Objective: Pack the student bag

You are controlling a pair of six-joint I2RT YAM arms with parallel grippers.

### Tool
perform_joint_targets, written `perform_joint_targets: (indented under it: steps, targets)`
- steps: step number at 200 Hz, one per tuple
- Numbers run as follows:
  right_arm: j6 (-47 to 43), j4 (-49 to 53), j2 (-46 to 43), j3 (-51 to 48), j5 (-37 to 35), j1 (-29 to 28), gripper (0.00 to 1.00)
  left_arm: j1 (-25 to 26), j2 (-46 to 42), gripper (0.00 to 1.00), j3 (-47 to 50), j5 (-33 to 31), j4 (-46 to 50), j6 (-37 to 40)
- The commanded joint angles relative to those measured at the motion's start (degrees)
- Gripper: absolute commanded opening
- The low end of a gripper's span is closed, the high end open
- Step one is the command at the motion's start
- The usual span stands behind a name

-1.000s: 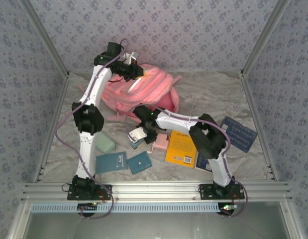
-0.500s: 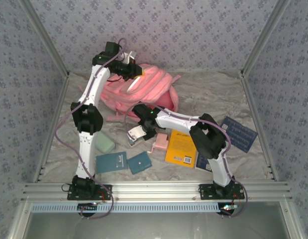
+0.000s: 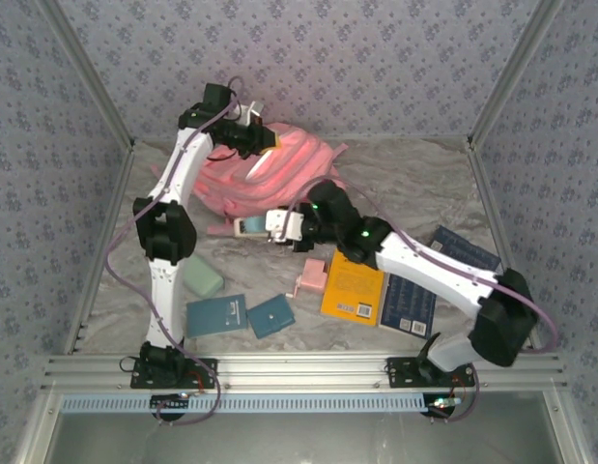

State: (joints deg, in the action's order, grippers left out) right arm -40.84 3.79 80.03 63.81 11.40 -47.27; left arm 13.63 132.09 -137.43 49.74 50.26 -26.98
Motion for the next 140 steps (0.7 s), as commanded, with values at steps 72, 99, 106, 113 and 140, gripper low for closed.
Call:
perform_joint_targets:
  steps: [72, 99, 106, 113, 140]
  targets:
    - [61.73, -12.57, -11.93, -13.59, -19.73, 16.19, 0.00, -0.88, -11.91, 0.00, 3.79, 8.02, -13.67, -7.84]
    - [73.89, -14.17, -12.72, -16.52, -13.00, 23.46, 0.00, -1.06, -12.74, 0.00, 5.32, 8.43, -13.93, -7.46]
    - [75.87, -15.48, -12.54, -17.43, -12.03, 24.76, 0.00, -1.06, -12.76, 0.00, 5.52, 8.78, -14.42, -7.83]
    - [78.12, -15.51, -11.89, -17.50, -11.17, 25.79, 0.00, -1.06, -12.69, 0.00, 5.71, 9.41, -15.07, -8.28]
    - [84.32, -12.37, -5.03, -12.52, 0.06, 29.15, 0.00, -0.80, -12.74, 0.00, 6.11, 11.01, -17.33, -9.74]
